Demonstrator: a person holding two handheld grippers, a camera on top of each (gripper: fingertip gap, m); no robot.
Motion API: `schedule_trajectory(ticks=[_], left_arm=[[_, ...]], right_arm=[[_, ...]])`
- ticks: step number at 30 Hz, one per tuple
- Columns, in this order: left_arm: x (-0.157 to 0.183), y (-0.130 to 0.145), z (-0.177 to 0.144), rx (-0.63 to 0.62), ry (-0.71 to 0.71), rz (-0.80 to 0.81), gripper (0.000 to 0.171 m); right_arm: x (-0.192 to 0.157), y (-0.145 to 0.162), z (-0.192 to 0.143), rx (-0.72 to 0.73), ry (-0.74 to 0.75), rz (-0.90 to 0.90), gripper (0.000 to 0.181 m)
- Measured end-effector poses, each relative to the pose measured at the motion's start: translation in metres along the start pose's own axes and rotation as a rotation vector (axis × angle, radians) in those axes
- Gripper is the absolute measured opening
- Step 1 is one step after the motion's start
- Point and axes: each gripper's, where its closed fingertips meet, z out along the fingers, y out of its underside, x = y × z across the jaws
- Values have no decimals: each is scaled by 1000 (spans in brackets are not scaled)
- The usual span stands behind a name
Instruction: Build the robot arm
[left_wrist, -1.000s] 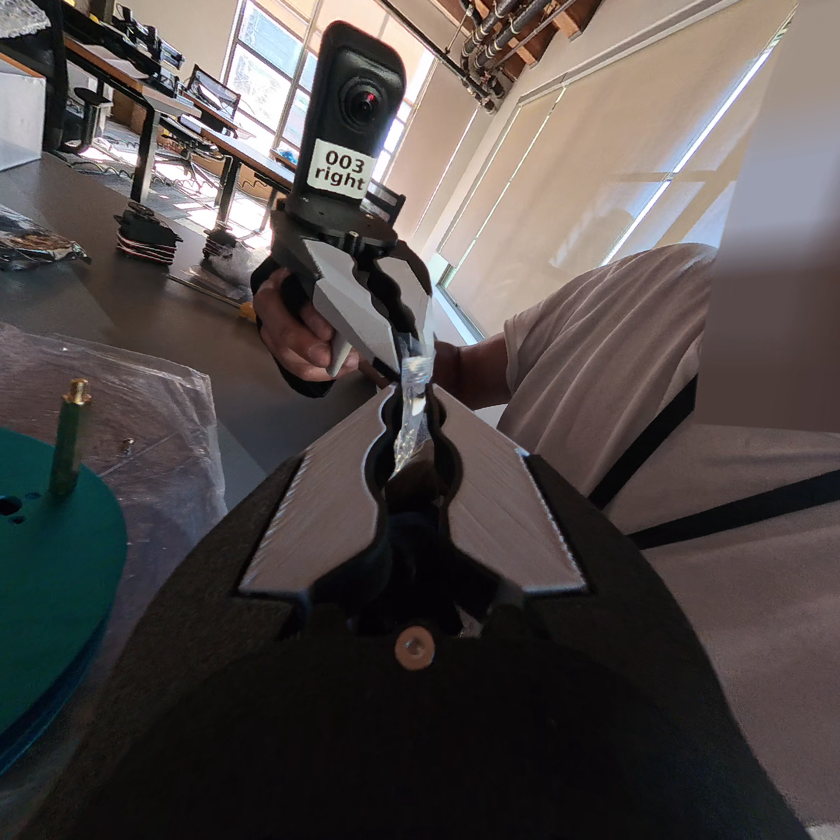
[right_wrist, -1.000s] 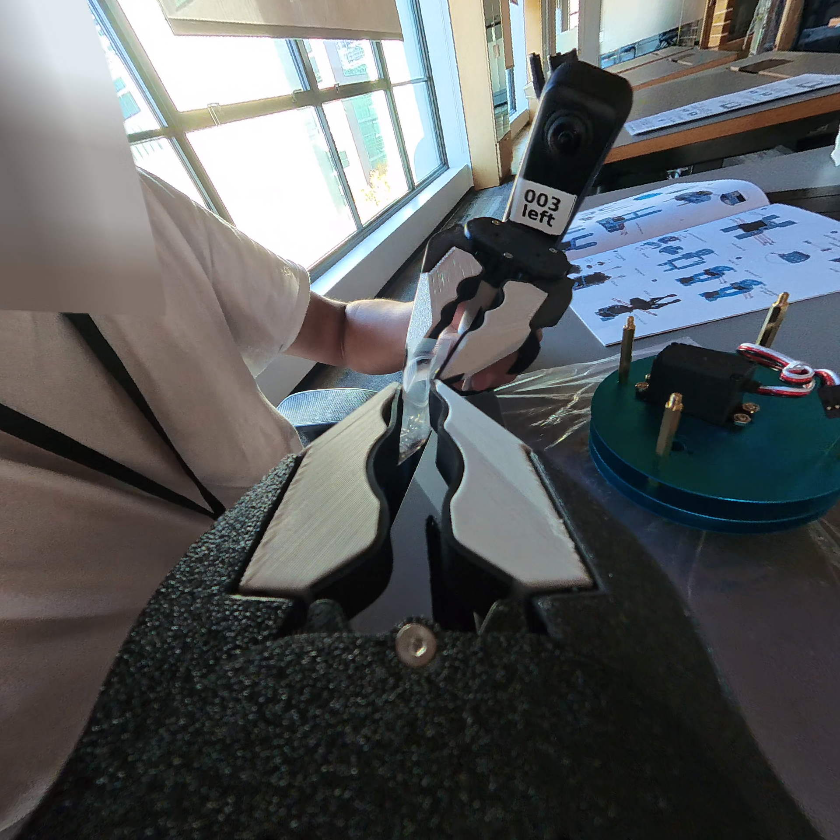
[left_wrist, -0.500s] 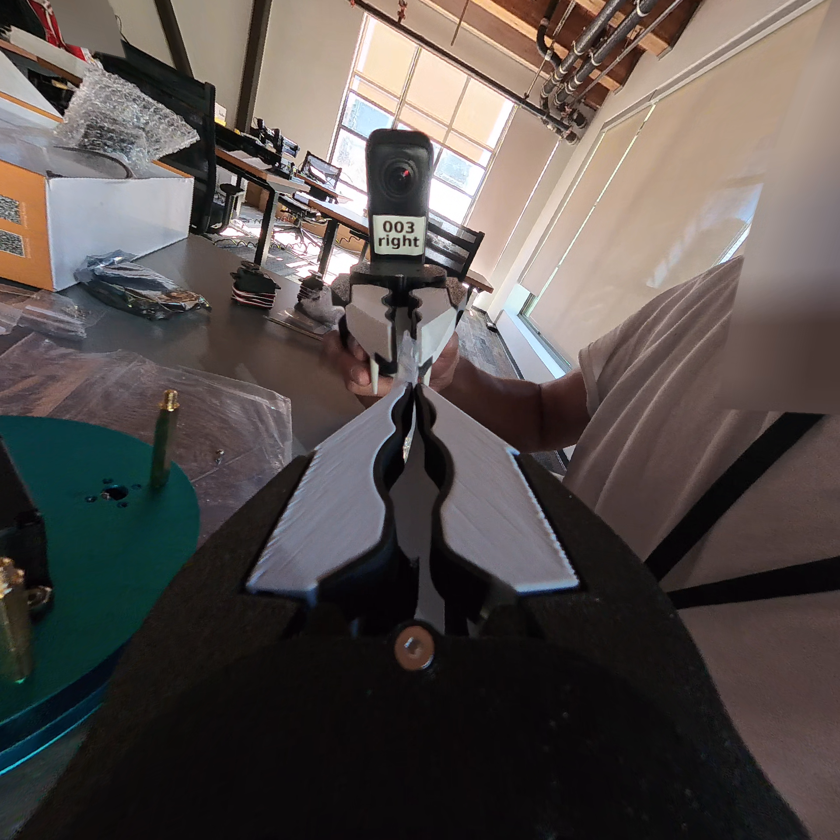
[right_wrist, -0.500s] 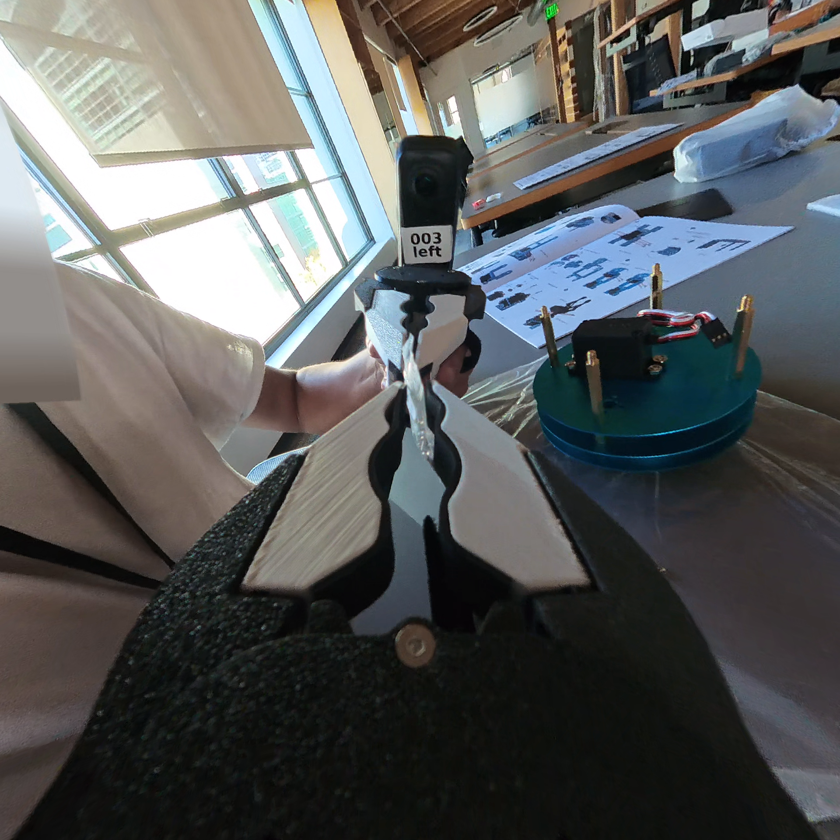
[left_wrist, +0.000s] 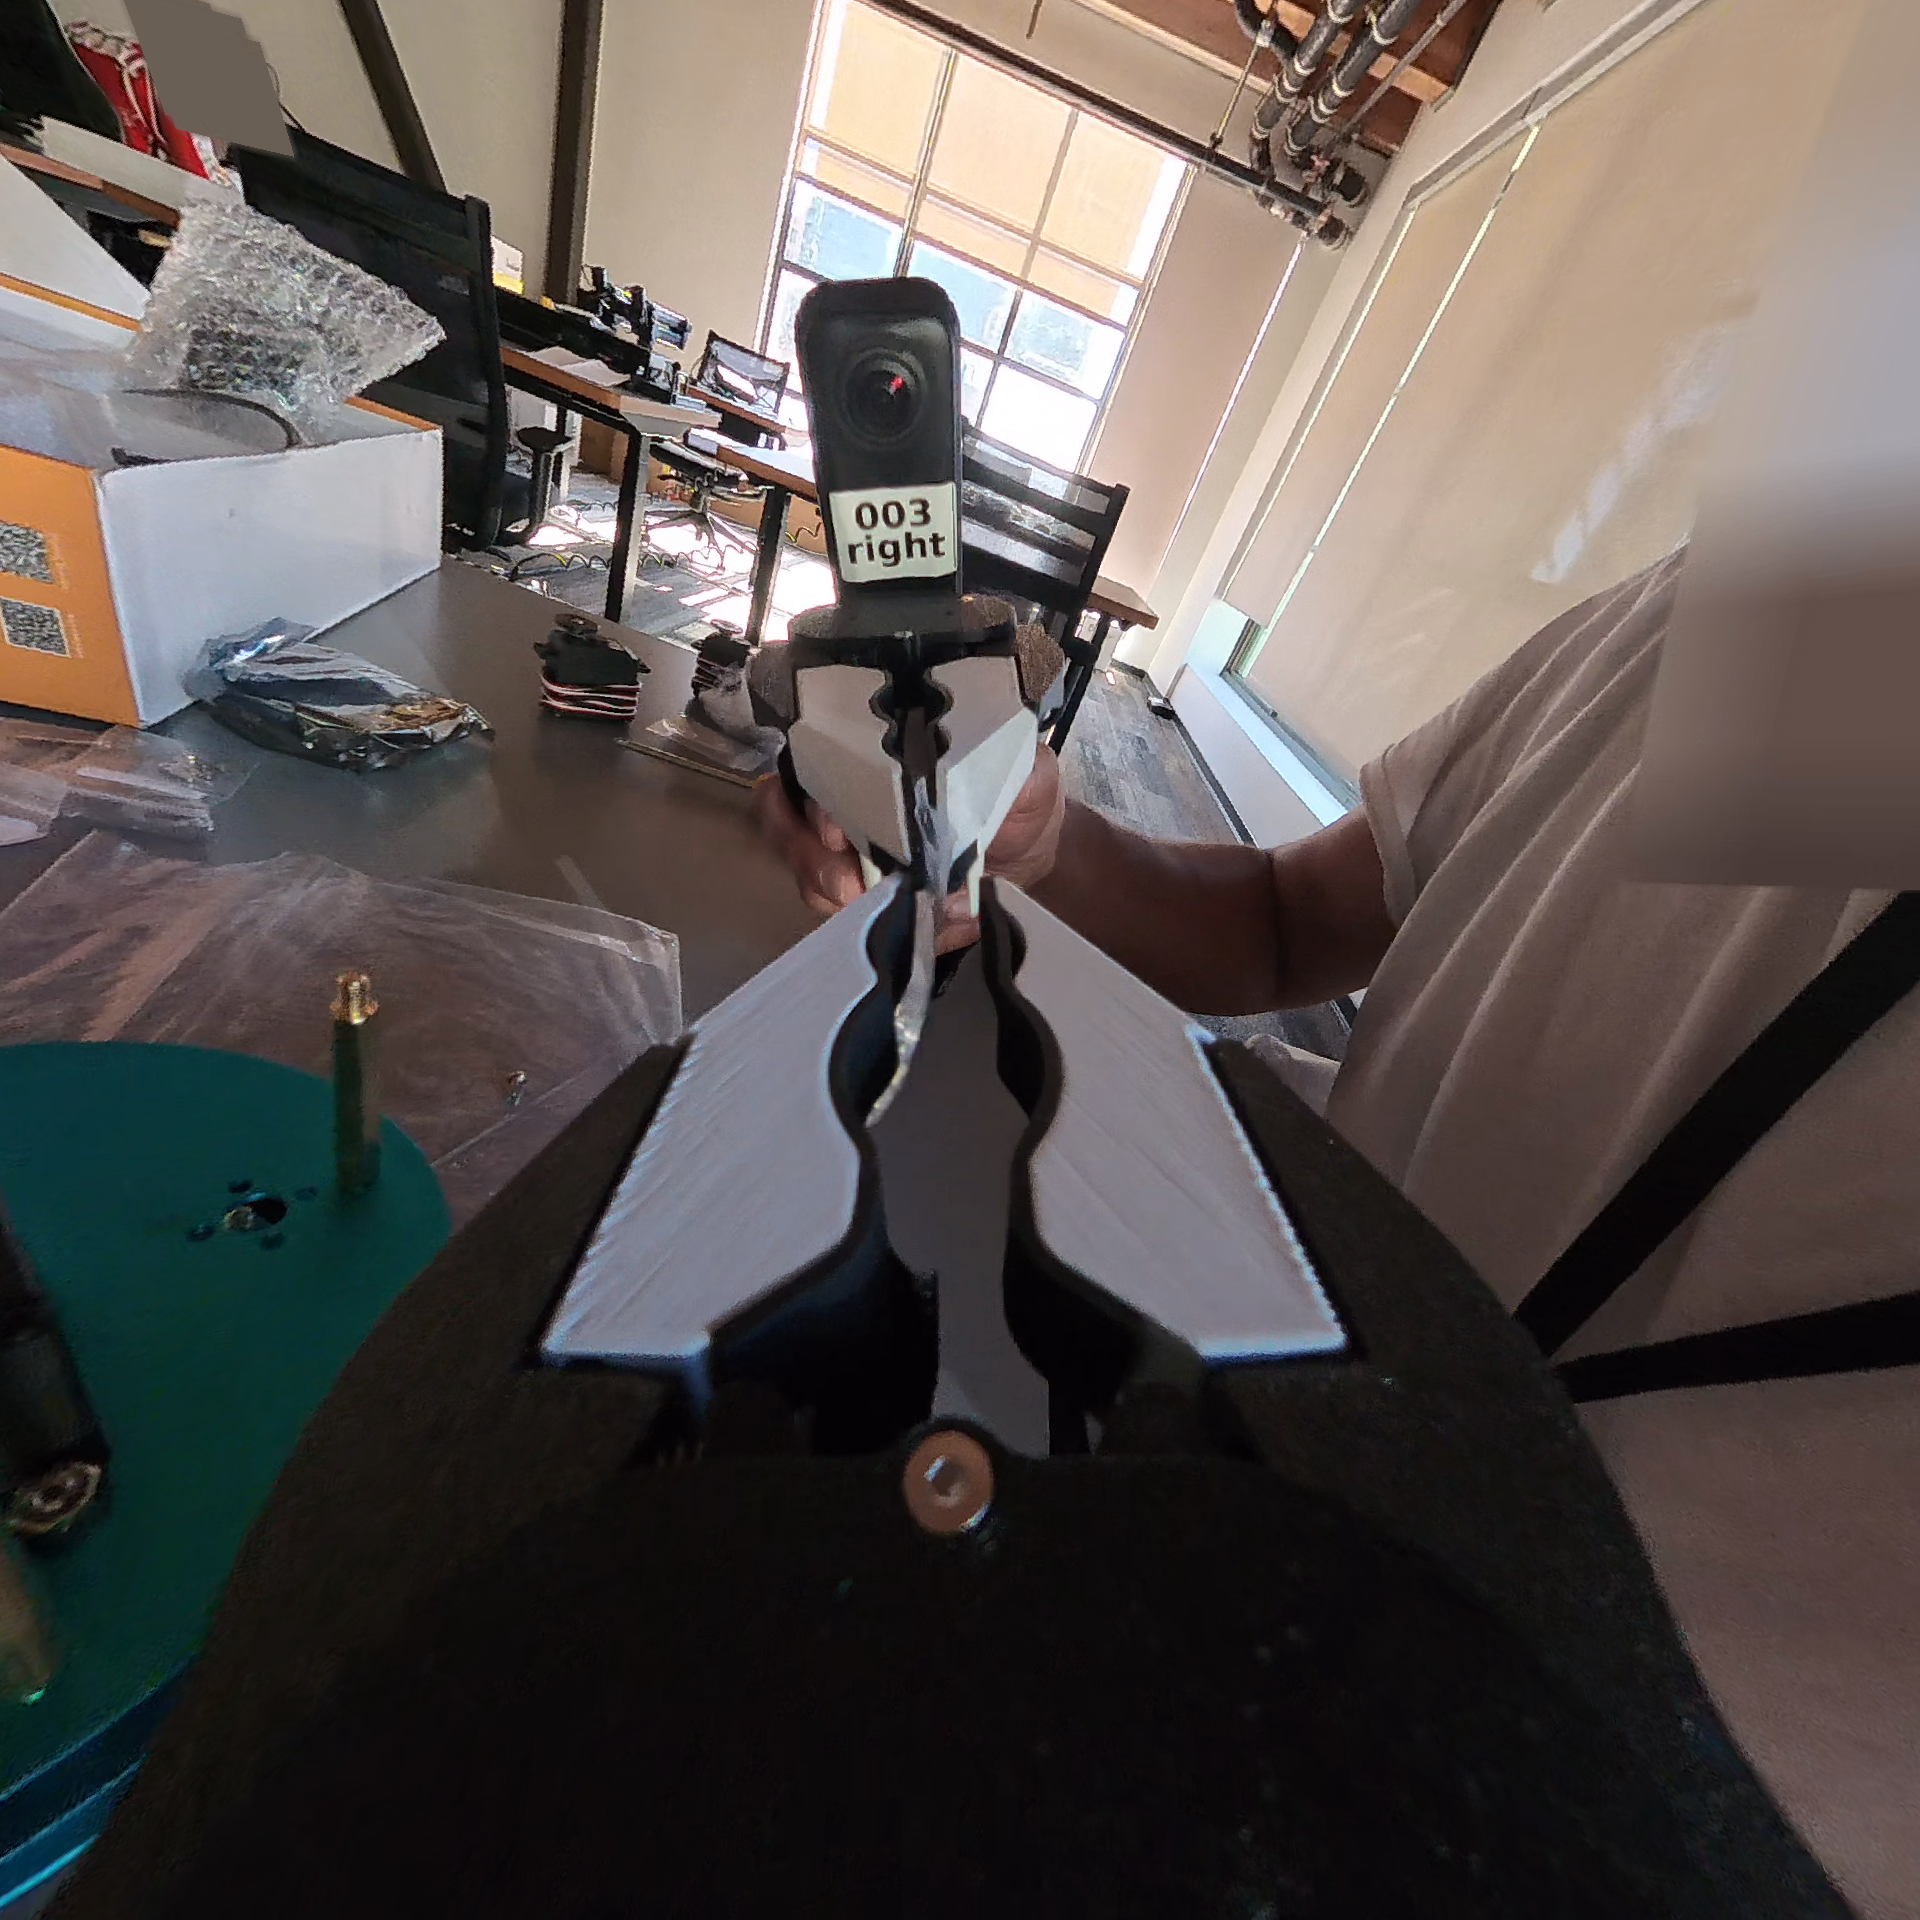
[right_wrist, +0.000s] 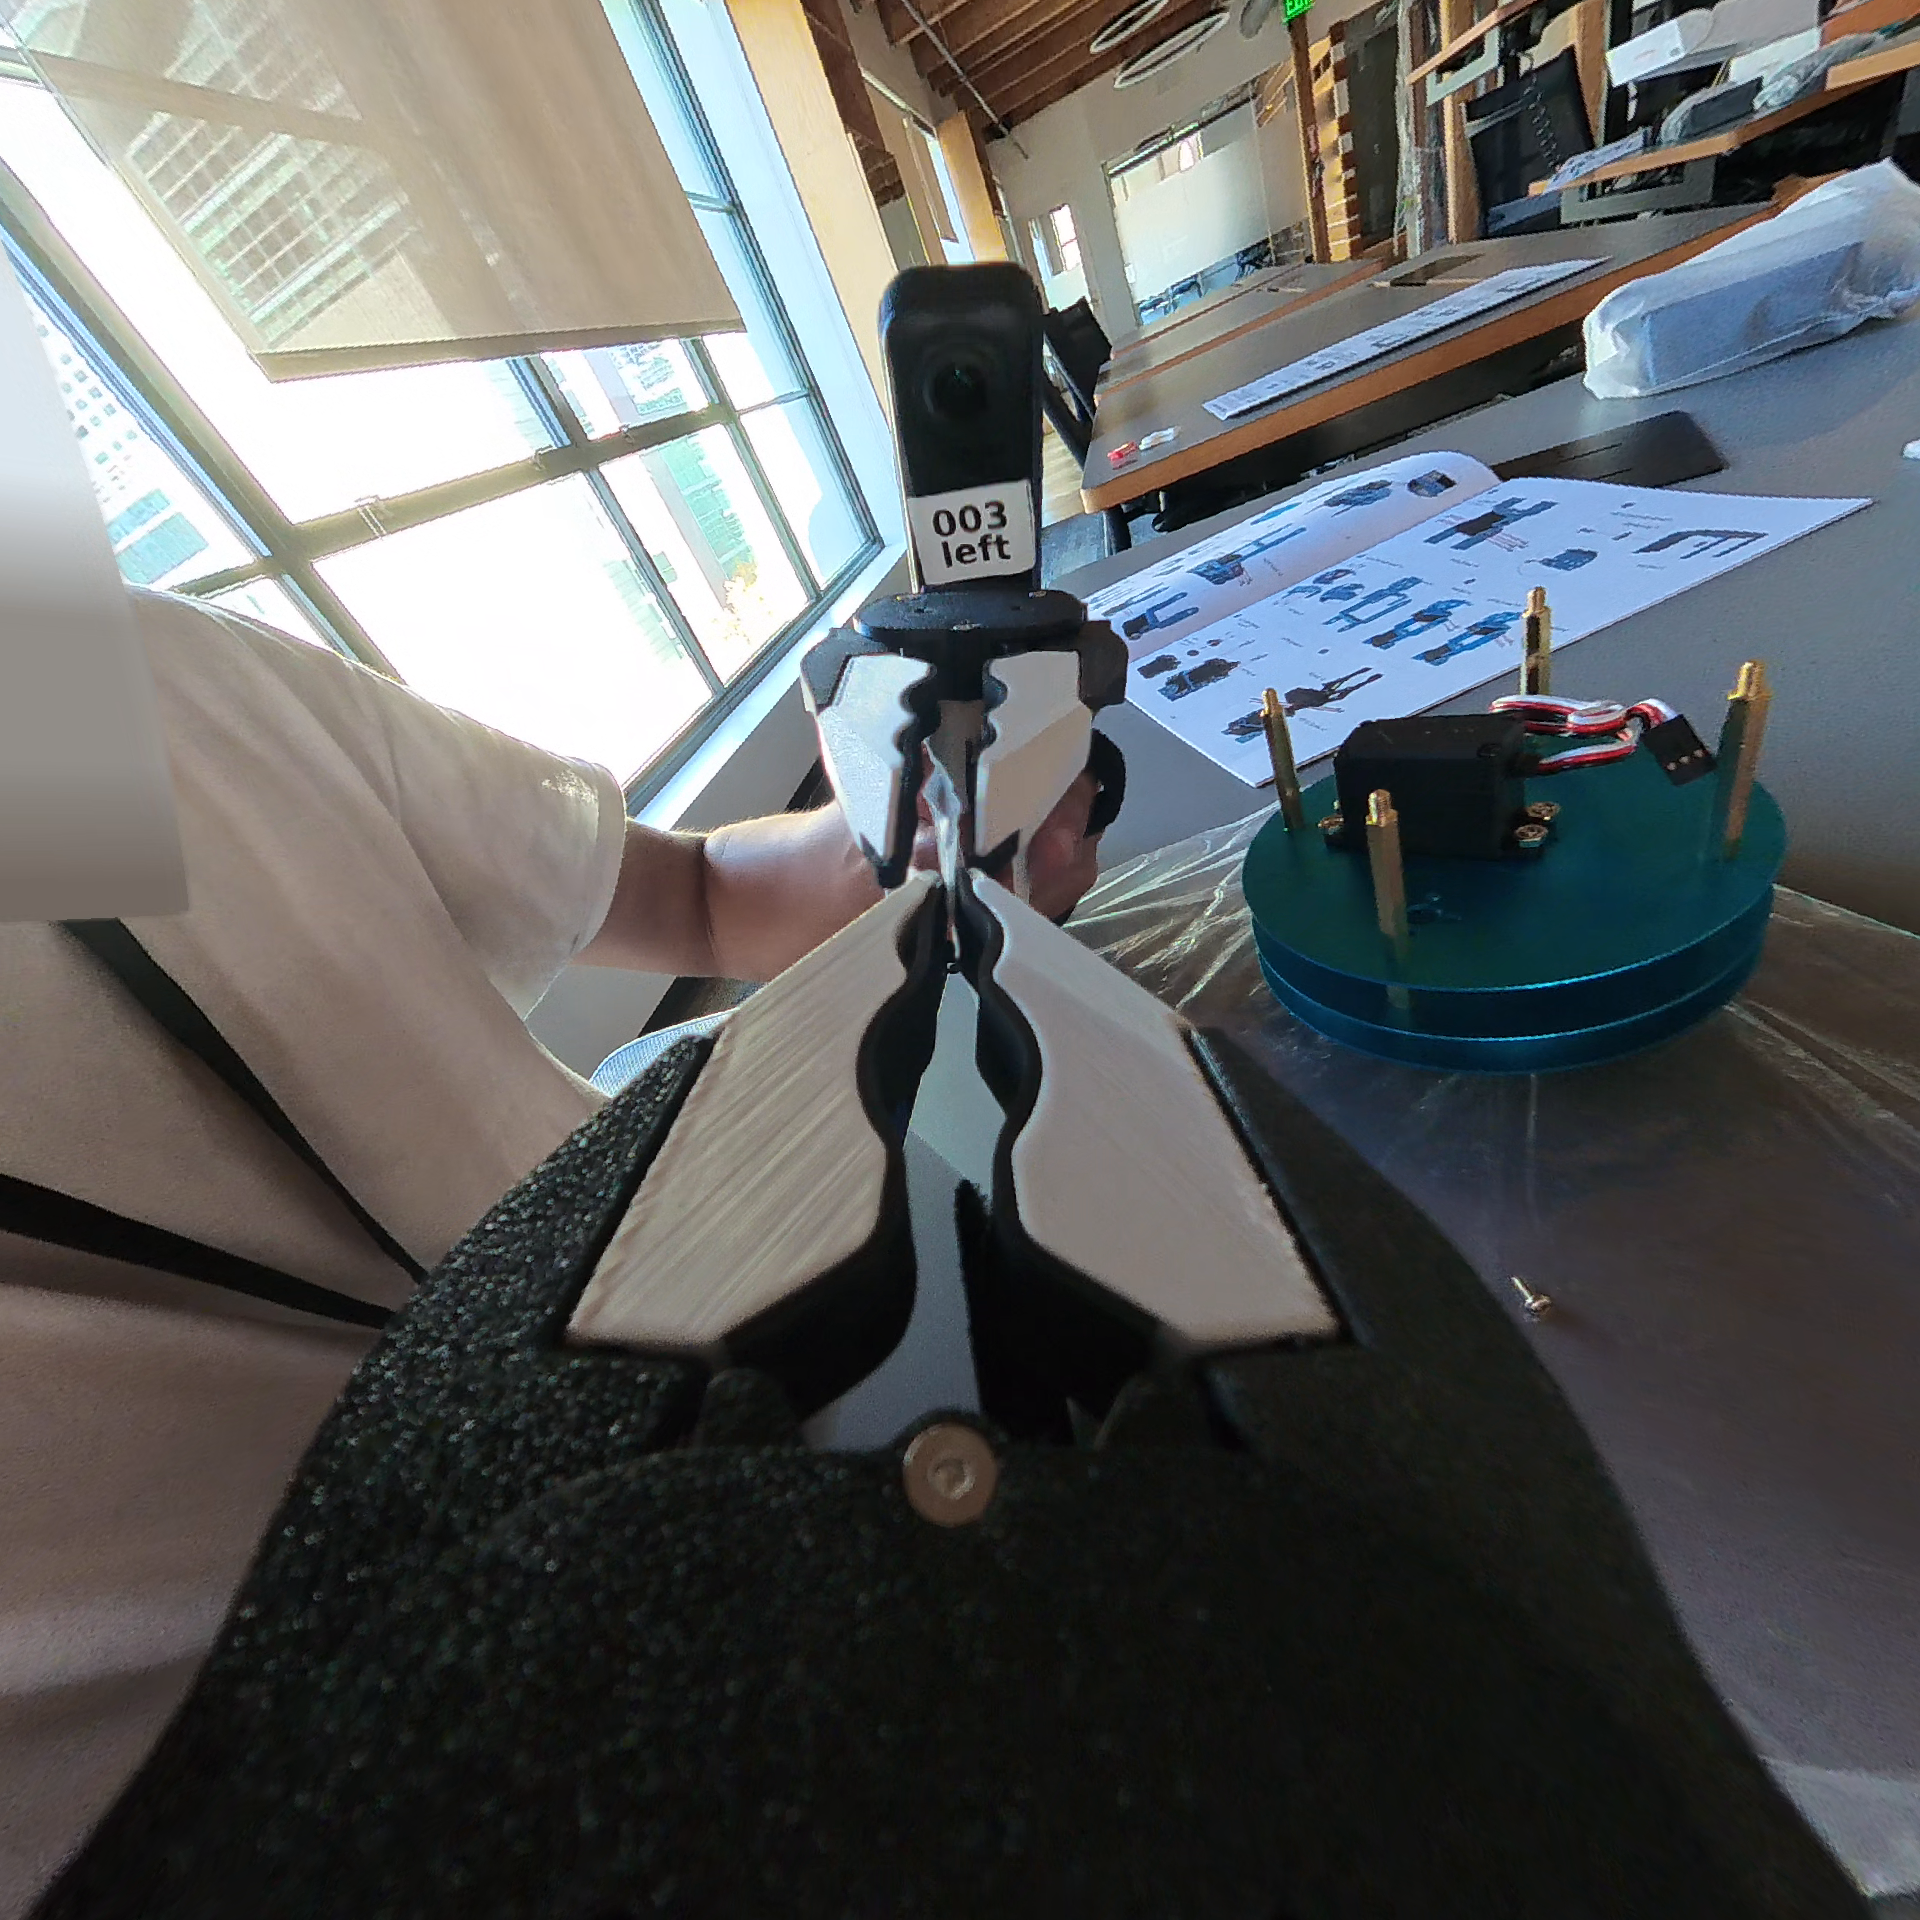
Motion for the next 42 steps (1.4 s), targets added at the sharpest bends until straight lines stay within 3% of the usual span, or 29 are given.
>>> schedule_trajectory(ticks=[3,20,25,34,37,39,40,42], left_arm=[[-2,-1,2,-1,-9,16,1],[2,-3,3,16,-12,74,0],[-7,4,3,-26,-94,129,0],[-9,-9,-25,-13,-134,145,0],[-20,-20,-52,15,-220,135,1],[-29,-25,-80,14,-286,123,16],[-33,-28,-95,3,-312,134,16],[-32,-39,-121,-17,-286,176,16]], right_arm=[[-1,0,0,-2,-2,-1,0],[-6,-5,-1,42,-42,39,0],[5,1,-2,26,19,36,0],[16,-21,-1,36,29,62,0],[51,-54,-17,59,197,25,0],[100,-83,-37,77,410,29,0],[130,-91,-46,35,537,26,0],[195,-87,-62,-181,792,14,0]])
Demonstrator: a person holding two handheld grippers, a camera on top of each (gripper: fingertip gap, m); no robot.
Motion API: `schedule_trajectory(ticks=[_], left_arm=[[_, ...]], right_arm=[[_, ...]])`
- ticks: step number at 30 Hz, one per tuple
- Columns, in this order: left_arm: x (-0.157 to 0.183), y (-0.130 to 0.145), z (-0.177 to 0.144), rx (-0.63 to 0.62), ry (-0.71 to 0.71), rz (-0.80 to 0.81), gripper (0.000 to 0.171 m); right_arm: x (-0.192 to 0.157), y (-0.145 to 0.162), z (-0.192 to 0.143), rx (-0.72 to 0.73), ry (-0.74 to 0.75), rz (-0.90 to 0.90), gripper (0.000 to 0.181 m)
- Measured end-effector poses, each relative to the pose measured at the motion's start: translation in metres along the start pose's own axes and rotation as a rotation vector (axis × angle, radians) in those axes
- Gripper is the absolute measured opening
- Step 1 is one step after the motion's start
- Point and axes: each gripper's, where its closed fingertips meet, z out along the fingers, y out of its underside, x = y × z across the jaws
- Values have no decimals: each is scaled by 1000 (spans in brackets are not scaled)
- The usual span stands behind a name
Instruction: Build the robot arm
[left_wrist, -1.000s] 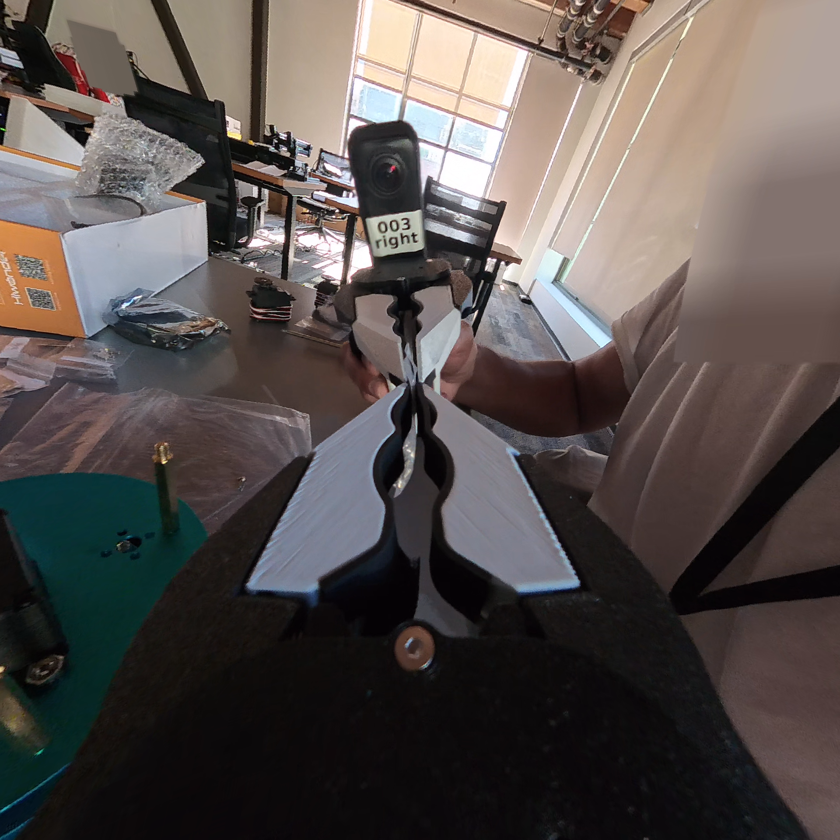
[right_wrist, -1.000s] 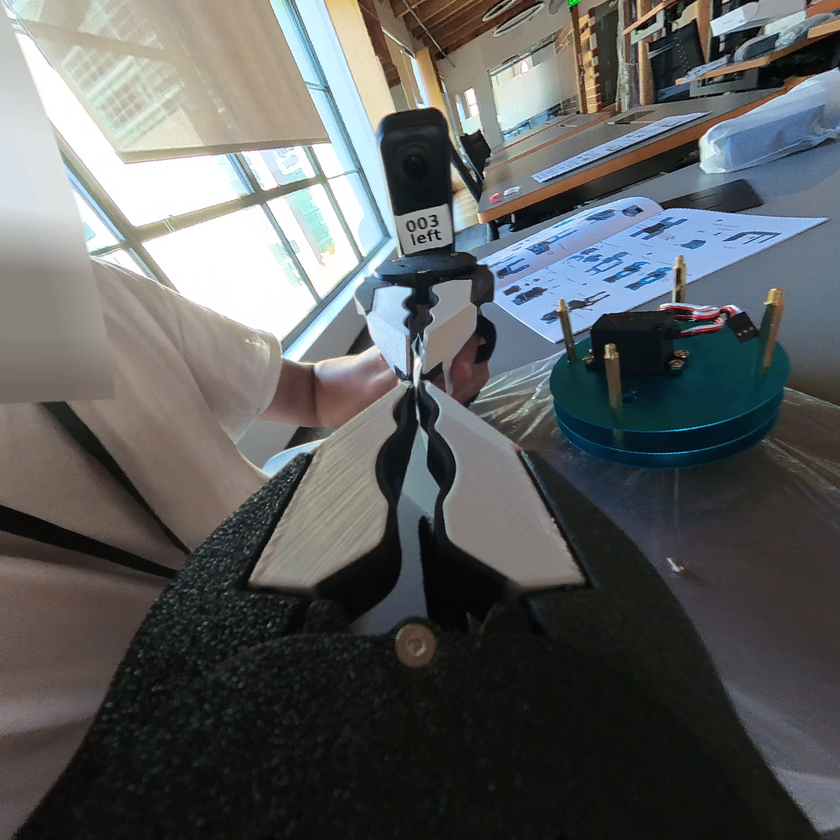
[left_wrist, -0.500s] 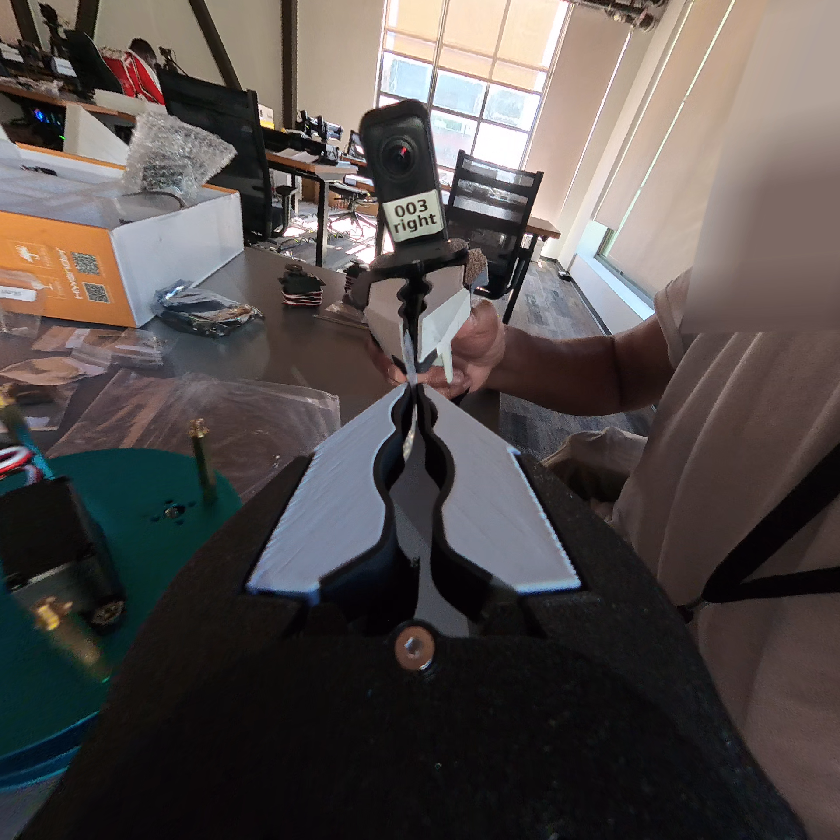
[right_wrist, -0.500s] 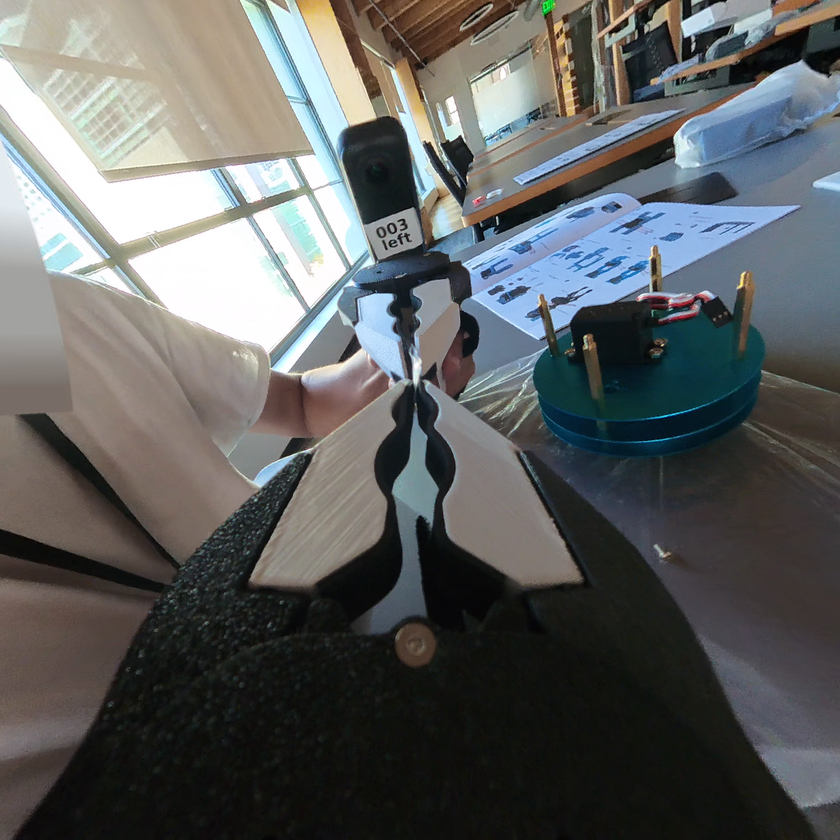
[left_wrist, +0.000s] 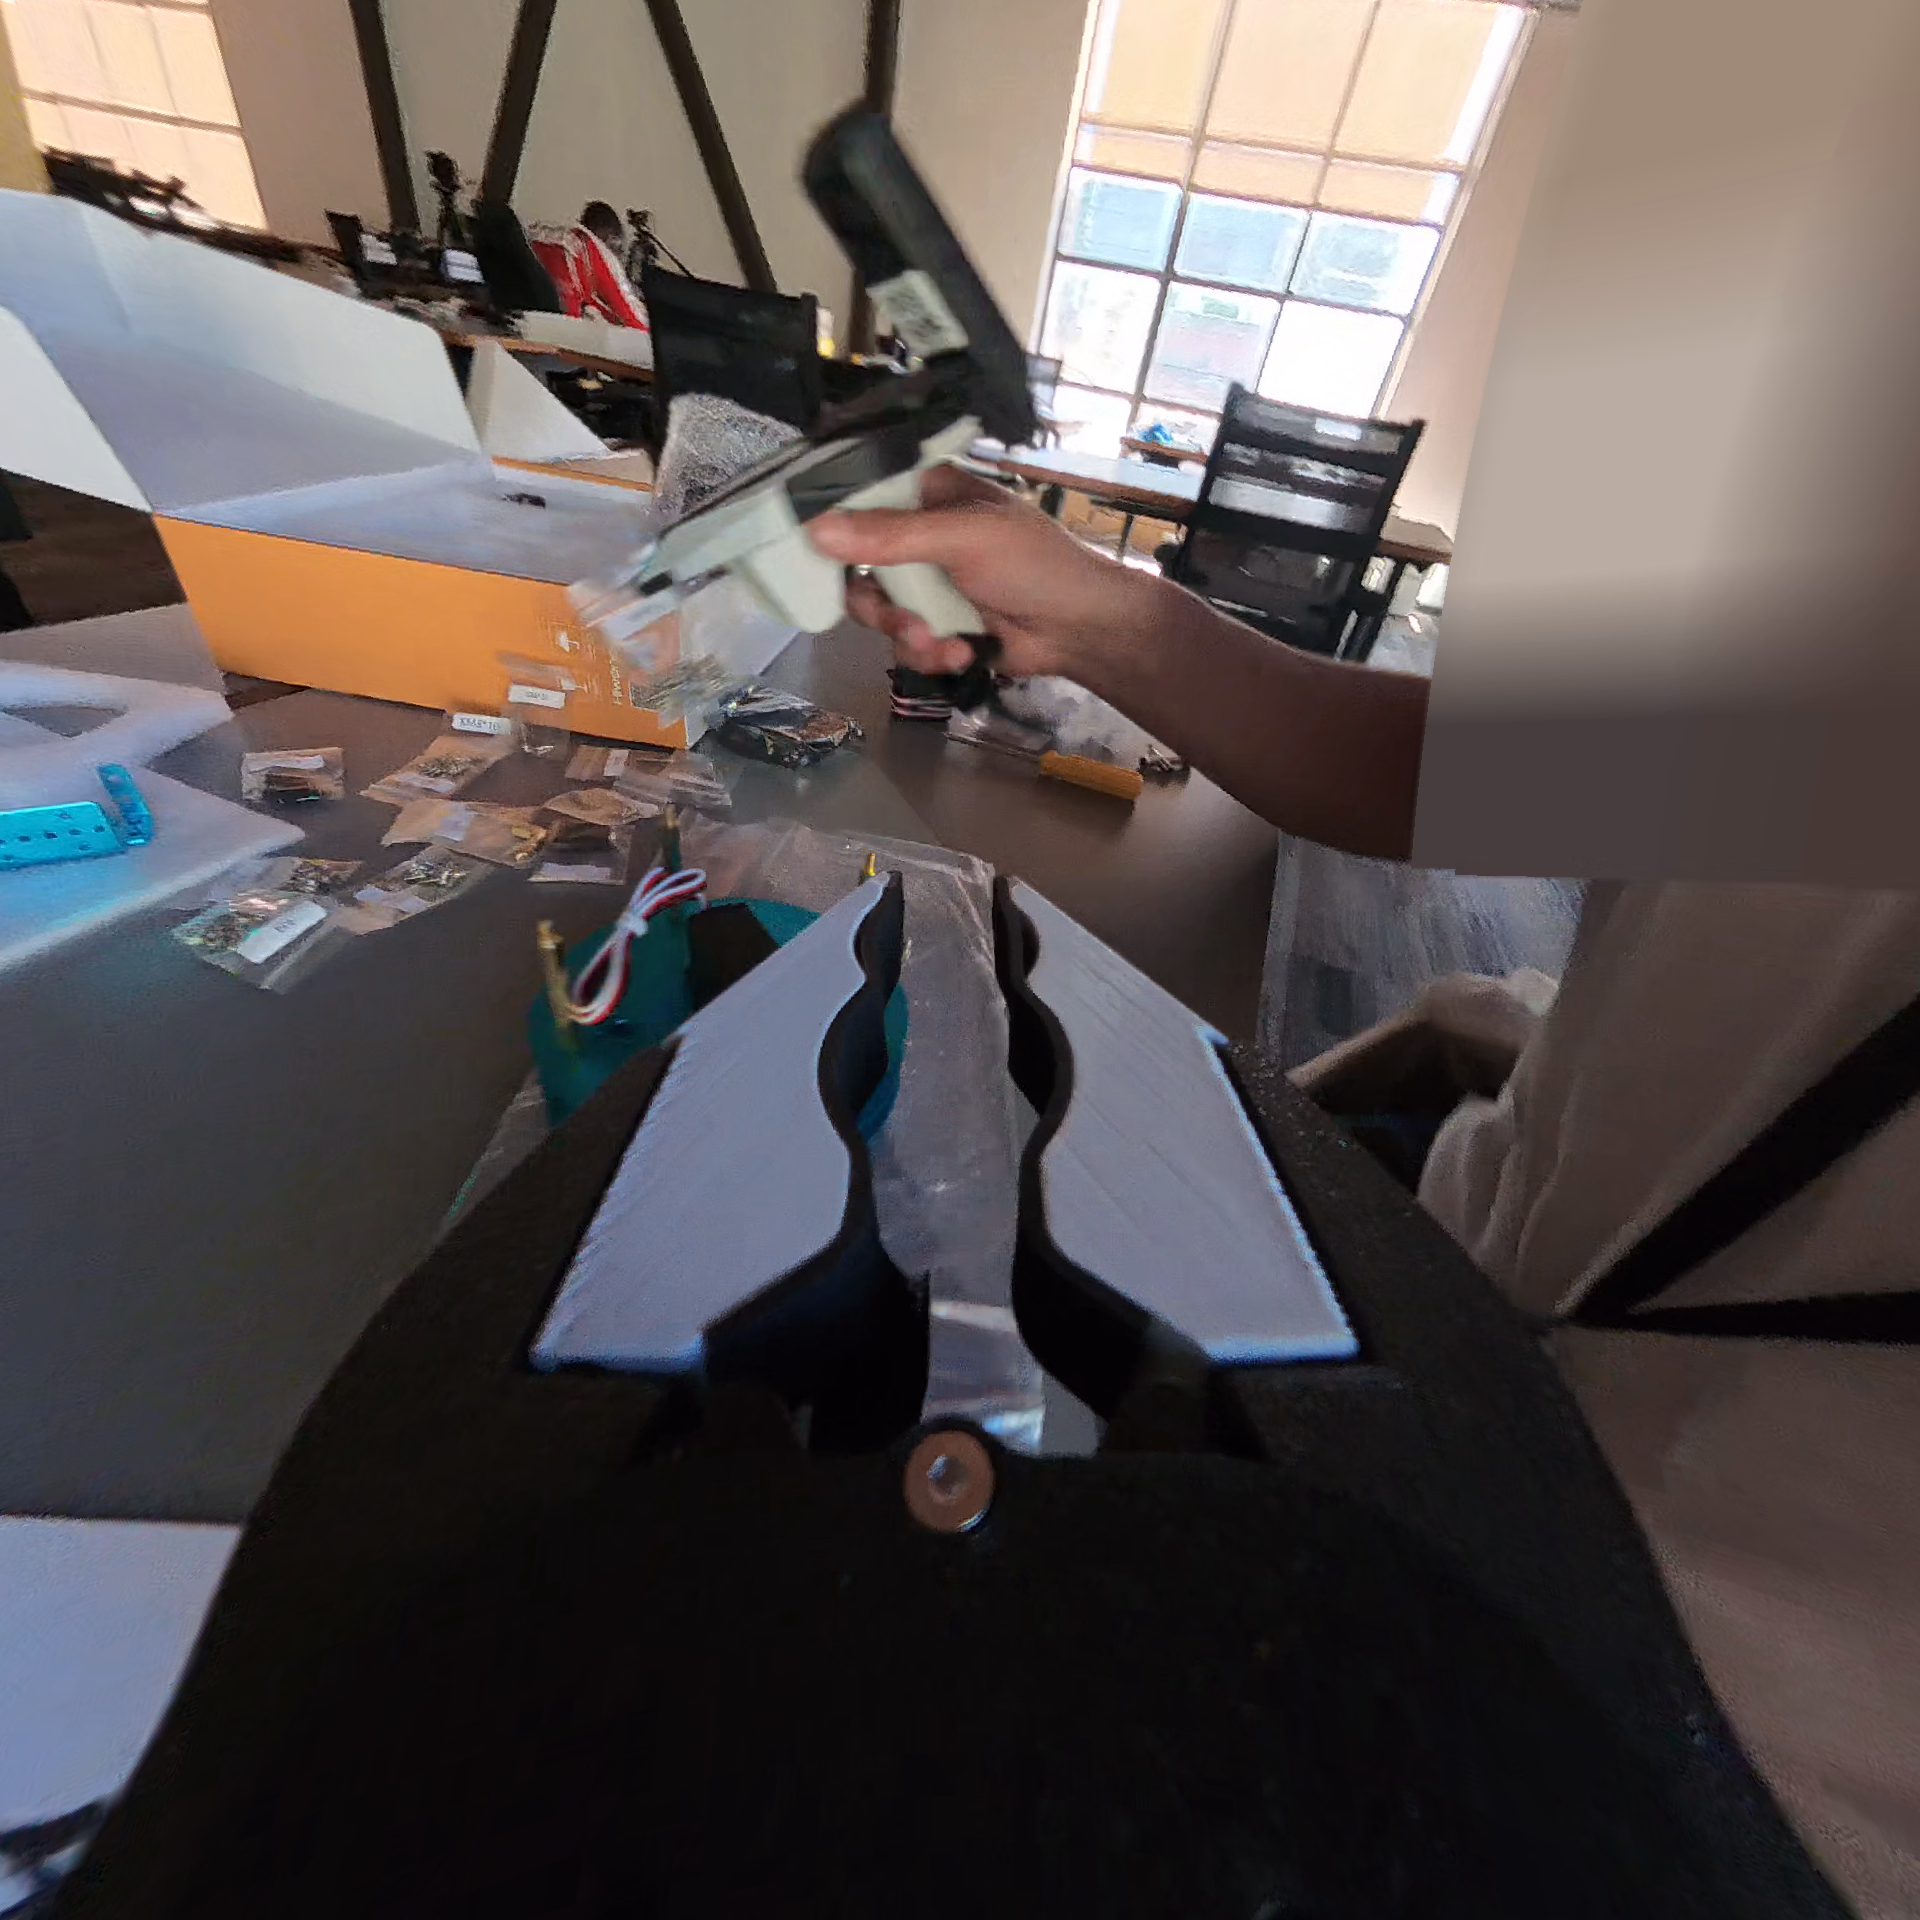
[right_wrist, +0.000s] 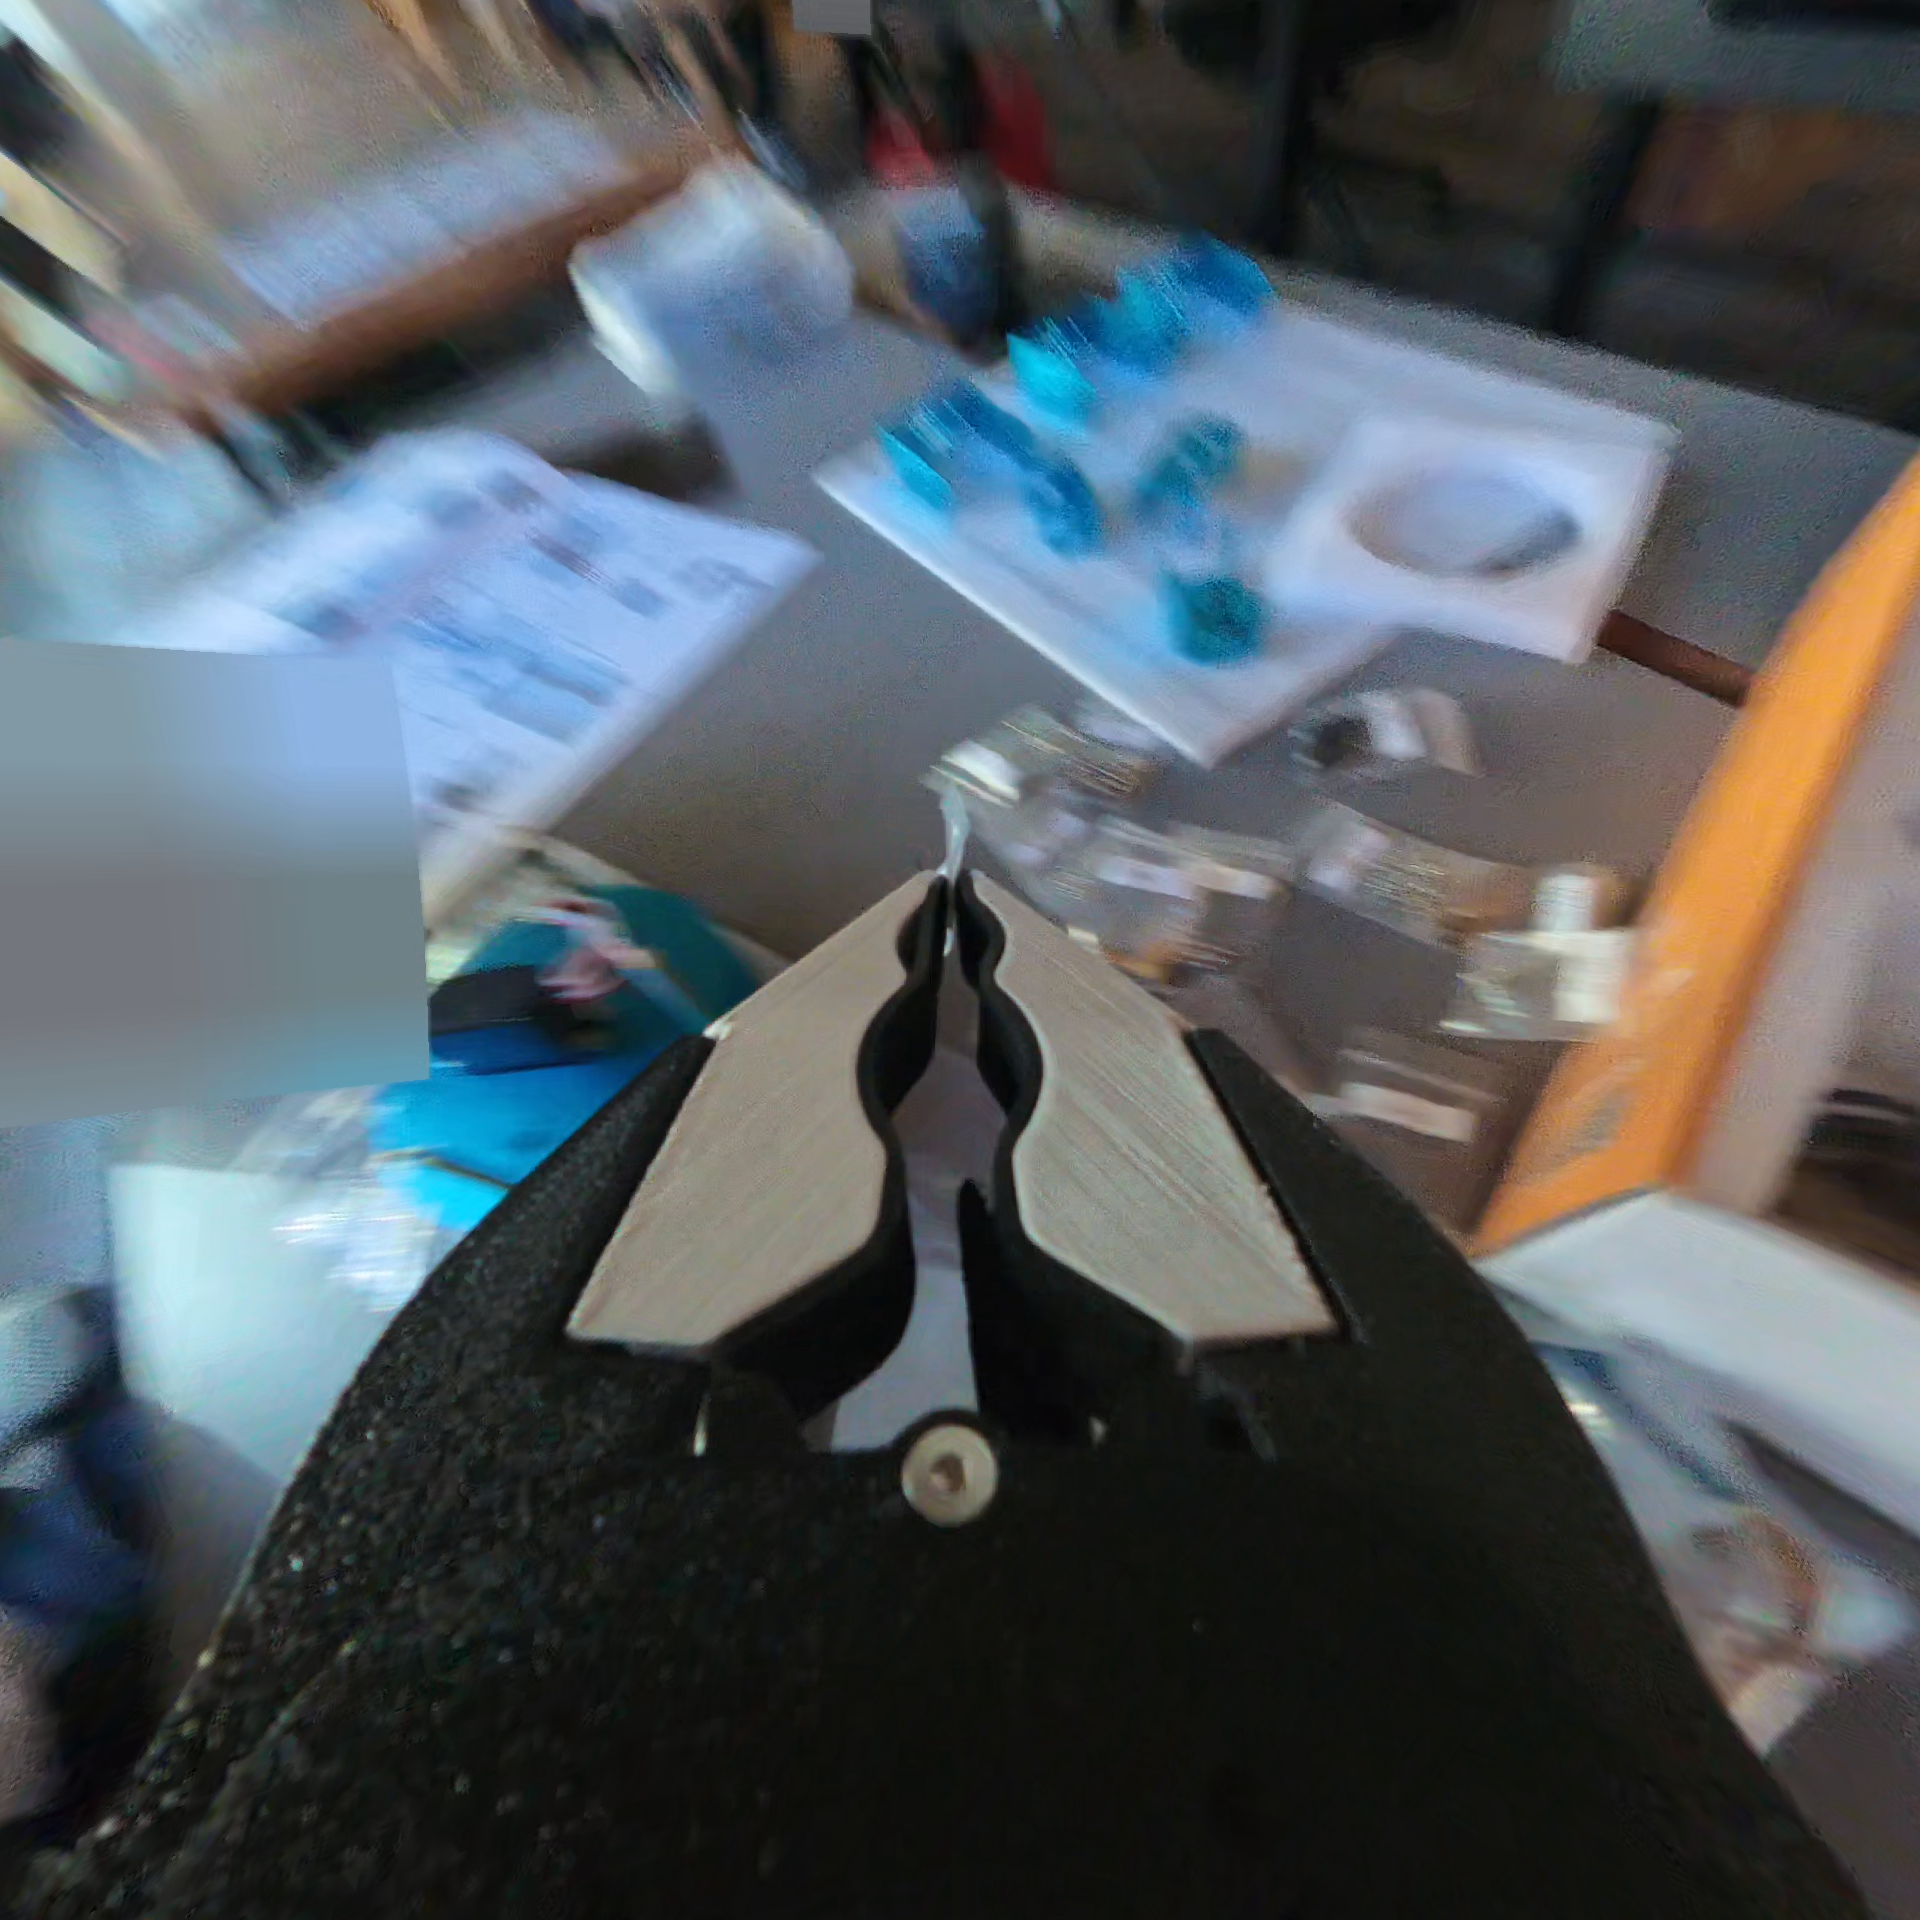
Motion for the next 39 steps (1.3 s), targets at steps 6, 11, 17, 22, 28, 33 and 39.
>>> schedule_trajectory(ticks=[6,11,17,22,28,33,39], left_arm=[[-76,-8,-83,-235,-118,27,23],[-128,35,-207,-206,-633,-268,24],[-113,93,-335,-157,-1201,-463,27],[-103,100,-402,-124,-1488,-476,28],[-133,93,-420,-163,-1507,-434,28],[-192,84,-441,-329,-1467,-425,28],[-215,91,-456,-485,-1465,-478,31]], right_arm=[[116,5,60,-432,548,-277,0],[122,42,94,-564,520,-245,0],[95,52,98,-539,399,-168,34],[55,43,61,-334,332,-103,40],[50,46,2,42,485,44,36],[48,36,-13,97,528,-13,34],[52,29,-19,124,581,-27,31]])
